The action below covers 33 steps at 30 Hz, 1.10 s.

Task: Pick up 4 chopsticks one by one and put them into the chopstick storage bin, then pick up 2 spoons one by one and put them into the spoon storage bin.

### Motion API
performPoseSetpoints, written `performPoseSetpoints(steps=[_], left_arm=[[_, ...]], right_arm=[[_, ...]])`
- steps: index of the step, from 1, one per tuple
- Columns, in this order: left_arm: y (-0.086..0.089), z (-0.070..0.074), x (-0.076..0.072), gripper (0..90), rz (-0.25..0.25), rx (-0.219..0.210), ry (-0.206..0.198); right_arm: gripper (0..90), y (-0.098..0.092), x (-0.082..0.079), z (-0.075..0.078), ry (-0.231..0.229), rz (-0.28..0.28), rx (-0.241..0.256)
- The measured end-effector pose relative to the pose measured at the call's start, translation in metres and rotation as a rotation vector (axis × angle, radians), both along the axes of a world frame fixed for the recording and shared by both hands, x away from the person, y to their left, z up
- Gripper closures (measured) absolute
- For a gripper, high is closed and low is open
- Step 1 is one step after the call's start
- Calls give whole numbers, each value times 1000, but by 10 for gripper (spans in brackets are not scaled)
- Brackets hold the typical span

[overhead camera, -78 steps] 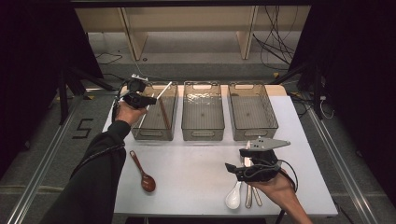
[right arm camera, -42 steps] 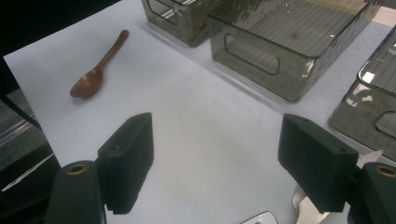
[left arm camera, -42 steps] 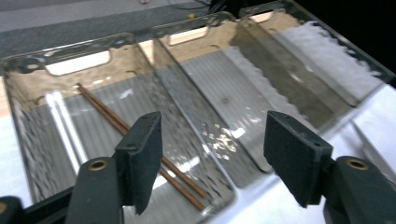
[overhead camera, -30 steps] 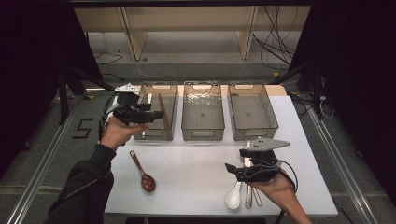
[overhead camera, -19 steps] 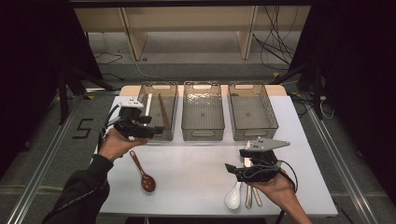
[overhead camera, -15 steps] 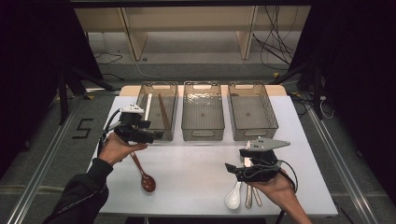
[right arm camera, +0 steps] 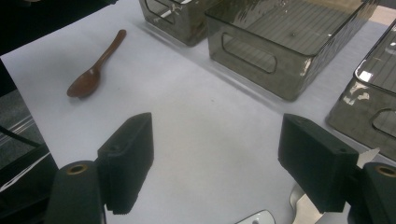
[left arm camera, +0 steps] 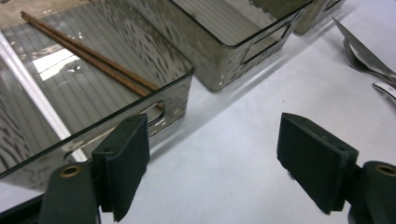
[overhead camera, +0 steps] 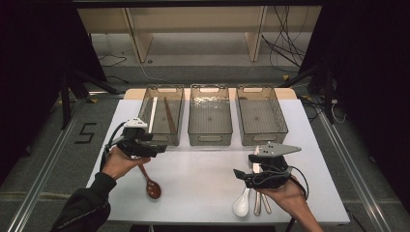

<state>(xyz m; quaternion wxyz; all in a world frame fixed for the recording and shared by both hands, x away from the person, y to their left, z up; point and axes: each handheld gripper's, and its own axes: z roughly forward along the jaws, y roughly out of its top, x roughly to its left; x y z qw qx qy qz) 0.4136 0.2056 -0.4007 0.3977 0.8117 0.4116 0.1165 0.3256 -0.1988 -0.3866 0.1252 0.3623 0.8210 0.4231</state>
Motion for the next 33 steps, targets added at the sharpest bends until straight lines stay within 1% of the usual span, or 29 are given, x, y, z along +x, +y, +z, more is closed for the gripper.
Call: performPoseSetpoints(steps=[2,4,10,13,15,17,19,23,26,27,29,32,33], left_arm=[[2,-2,0,236,11,-3,8],[5,-4,-1,228,13,4,13],[7,-15,-2,173,16,56,41],[8,-18,-2,170,19,77,54],[10,-20,-1,185,18,91,63],[11,-23,-1,233,18,112,63],[12,-25,0,250,31,123,64],[15,-32,3,284,45,131,83],[17,-36,5,344,53,131,99],[18,-37,5,382,46,140,102],[19,-38,6,441,50,147,99],[20,-39,9,574,60,162,93],[21,-40,9,634,62,159,97]], right_arm=[[275,0,0,0,-1,0,1],[275,-1,0,0,1,-1,2],[269,-1,-1,0,-2,-3,4],[269,-1,-1,0,-2,-3,3],[270,-1,0,0,-2,-2,2],[270,0,0,0,-2,-1,1],[270,0,0,0,-4,0,0],[270,1,-1,0,-3,0,-3],[270,1,-1,0,-2,3,-4],[269,1,-1,0,-1,3,-4],[270,0,0,-1,0,4,-3],[270,-1,0,-1,-1,1,-3],[270,-1,0,-1,0,0,-3]])
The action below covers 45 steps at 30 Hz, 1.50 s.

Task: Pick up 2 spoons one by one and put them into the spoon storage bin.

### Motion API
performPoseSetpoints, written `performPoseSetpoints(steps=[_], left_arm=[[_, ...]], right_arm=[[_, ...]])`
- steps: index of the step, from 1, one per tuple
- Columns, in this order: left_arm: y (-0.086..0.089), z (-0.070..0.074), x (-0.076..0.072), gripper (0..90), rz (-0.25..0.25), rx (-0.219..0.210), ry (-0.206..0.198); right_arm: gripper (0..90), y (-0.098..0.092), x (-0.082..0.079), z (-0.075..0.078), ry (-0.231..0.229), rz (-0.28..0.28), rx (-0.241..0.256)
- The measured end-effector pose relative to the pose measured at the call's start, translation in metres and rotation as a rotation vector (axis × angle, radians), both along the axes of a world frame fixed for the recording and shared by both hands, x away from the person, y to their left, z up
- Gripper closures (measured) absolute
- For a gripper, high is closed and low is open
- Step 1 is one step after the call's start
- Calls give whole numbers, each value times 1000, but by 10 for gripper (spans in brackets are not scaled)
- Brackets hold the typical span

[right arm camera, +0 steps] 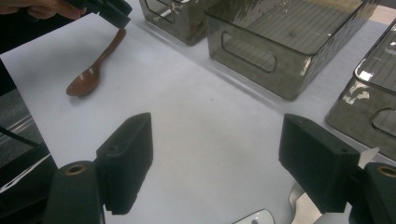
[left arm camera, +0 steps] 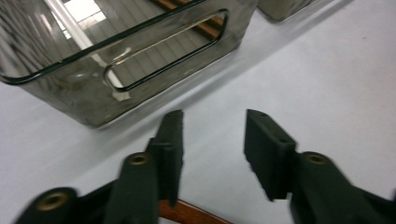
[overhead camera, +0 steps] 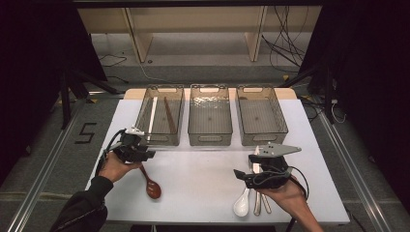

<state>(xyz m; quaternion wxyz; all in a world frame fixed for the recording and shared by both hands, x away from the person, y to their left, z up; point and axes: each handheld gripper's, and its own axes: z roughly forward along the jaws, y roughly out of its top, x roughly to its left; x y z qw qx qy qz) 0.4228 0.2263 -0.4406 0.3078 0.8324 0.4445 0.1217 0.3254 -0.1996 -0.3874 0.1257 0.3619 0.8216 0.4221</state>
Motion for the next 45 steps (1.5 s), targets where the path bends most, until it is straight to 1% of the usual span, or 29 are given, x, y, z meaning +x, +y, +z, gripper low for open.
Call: performPoseSetpoints(steps=[2,3,4,5,7,8,9,12,17,21,22,25,29,30,32,33,34,36,38,41,43,45], left_arm=[[2,-2,1,719,2,4,5],[2,-3,1,749,5,10,1],[2,-4,1,788,-2,20,1],[2,-5,1,824,-4,18,3],[2,-6,1,874,-20,36,10],[1,-7,1,884,-23,47,14],[1,-7,0,885,-31,57,15],[0,-11,0,886,-43,61,33],[-1,-19,0,886,-54,86,88],[1,-23,-1,886,-61,124,125],[1,-25,-2,886,-56,131,130],[3,-26,-3,886,-64,165,149],[5,-26,-3,886,-56,194,168],[6,-26,-4,886,-57,199,182],[7,-27,-6,886,-66,231,205],[8,-27,-7,886,-64,222,208],[9,-26,-9,886,-64,226,221],[12,-24,-13,886,-62,235,225],[16,-22,-19,886,-63,224,239],[22,-20,-28,886,-64,228,254],[24,-19,-34,886,-64,224,270],[26,-19,-39,886,-71,233,286]], right_arm=[[270,0,0,0,0,-1,1],[270,0,0,0,1,-2,1],[270,0,0,0,1,-1,0],[270,1,0,0,2,-1,0],[270,1,0,0,-1,2,-3],[270,2,0,0,0,1,-4],[270,2,0,0,-2,4,-5],[270,4,0,0,-1,5,-8],[270,4,0,0,0,4,-9],[270,4,0,0,0,3,-8],[270,4,0,0,0,3,-8],[270,4,-1,1,-3,3,-7],[270,4,-1,1,-4,2,-7],[270,3,-1,1,-5,2,-7],[270,3,-1,1,-4,1,-7],[270,3,-1,2,-5,1,-6],[270,3,-1,2,-5,1,-5],[270,3,-1,2,-6,1,-7],[270,3,-1,2,-5,-1,-7],[270,3,-1,2,-6,-2,-5],[270,3,-1,2,-3,-1,-8],[270,4,-1,2,-4,1,-9]])
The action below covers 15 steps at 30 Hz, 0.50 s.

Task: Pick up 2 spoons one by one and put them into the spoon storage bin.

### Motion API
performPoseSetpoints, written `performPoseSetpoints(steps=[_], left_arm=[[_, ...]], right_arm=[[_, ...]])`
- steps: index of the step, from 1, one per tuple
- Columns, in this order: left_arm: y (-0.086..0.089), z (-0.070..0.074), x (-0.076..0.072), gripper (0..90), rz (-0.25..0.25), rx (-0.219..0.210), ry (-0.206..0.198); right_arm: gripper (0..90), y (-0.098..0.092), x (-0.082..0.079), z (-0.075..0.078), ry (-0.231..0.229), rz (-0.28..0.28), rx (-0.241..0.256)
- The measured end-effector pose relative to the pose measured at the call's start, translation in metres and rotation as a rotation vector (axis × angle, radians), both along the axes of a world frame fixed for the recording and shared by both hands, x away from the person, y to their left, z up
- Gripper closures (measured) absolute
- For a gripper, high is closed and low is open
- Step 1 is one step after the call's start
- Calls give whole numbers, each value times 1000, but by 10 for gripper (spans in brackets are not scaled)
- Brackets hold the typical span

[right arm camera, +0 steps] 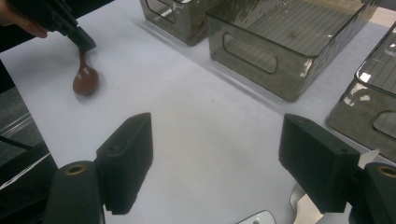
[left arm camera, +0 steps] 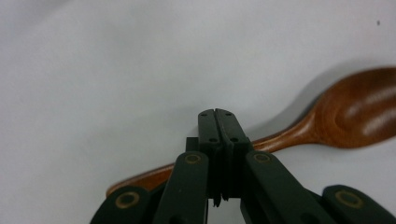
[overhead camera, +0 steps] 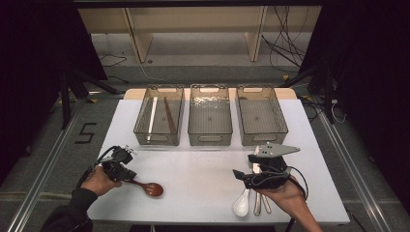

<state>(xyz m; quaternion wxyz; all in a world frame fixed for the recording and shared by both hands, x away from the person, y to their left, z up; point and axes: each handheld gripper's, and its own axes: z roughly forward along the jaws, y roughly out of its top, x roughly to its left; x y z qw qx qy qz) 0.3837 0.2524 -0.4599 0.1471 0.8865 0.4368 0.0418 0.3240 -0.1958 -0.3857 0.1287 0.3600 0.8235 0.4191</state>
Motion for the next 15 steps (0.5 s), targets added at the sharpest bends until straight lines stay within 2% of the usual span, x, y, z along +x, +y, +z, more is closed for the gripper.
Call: performPoseSetpoints(steps=[5,9,13,15], left_arm=[[0,2,-10,886,-8,6,17],[-3,4,-16,886,-32,13,27],[-4,8,-16,875,-32,1,-4],[-4,12,-17,831,-36,-14,-20]], right_arm=[[270,1,0,0,-1,1,-1],[270,1,0,0,0,0,-1],[270,1,0,0,0,0,0],[270,1,0,0,-1,0,-1]])
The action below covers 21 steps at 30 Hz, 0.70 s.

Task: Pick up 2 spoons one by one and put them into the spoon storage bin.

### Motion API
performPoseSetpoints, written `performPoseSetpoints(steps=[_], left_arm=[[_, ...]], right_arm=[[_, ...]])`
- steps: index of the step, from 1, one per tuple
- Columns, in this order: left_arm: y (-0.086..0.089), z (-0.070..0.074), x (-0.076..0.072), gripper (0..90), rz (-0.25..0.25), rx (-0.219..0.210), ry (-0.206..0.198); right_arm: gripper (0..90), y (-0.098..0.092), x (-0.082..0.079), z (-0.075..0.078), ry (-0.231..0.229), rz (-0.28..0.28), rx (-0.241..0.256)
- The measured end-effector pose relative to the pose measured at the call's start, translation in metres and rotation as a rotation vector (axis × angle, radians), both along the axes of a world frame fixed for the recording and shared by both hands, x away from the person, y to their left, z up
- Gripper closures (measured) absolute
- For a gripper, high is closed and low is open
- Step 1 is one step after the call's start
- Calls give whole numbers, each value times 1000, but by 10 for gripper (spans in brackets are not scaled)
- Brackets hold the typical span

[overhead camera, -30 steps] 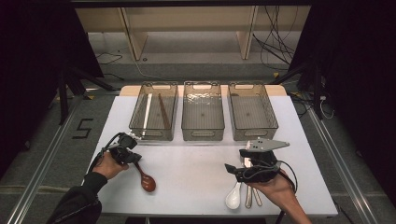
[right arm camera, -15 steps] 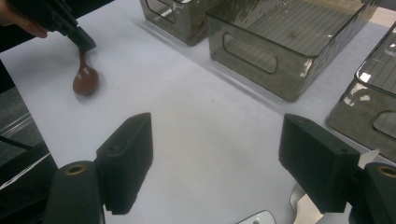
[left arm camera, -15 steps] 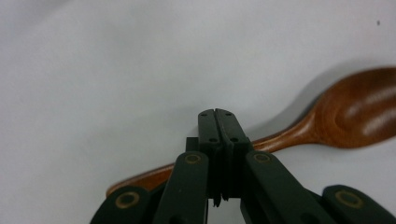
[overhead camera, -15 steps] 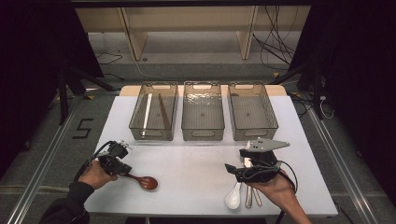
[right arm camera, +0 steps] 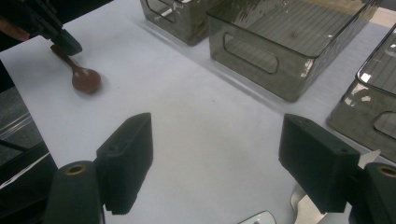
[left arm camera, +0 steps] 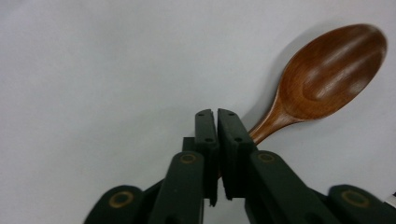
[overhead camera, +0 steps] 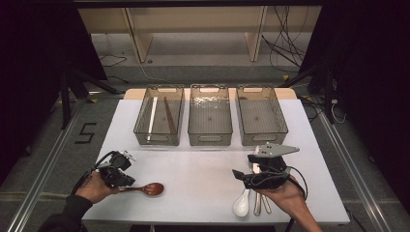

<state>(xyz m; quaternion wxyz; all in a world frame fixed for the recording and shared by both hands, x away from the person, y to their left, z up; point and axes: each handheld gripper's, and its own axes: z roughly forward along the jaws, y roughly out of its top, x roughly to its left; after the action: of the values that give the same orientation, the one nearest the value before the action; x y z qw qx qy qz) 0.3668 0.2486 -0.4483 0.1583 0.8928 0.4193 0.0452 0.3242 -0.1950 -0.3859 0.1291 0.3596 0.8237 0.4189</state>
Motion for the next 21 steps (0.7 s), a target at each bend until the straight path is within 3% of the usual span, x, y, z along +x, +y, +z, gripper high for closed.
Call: performPoseSetpoints(steps=[2,6,10,16,21], left_arm=[[-1,3,-1,746,-8,-16,-4],[-5,5,-2,493,-23,2,-24],[-8,6,-4,336,-55,13,-24],[-13,5,-7,276,-118,34,-11],[-14,2,-7,273,-137,55,-10]], right_arm=[[270,0,0,0,-1,2,-1],[270,0,0,0,-1,1,0],[270,0,0,0,0,0,2],[270,0,0,0,0,0,1],[270,0,0,0,1,-1,2]])
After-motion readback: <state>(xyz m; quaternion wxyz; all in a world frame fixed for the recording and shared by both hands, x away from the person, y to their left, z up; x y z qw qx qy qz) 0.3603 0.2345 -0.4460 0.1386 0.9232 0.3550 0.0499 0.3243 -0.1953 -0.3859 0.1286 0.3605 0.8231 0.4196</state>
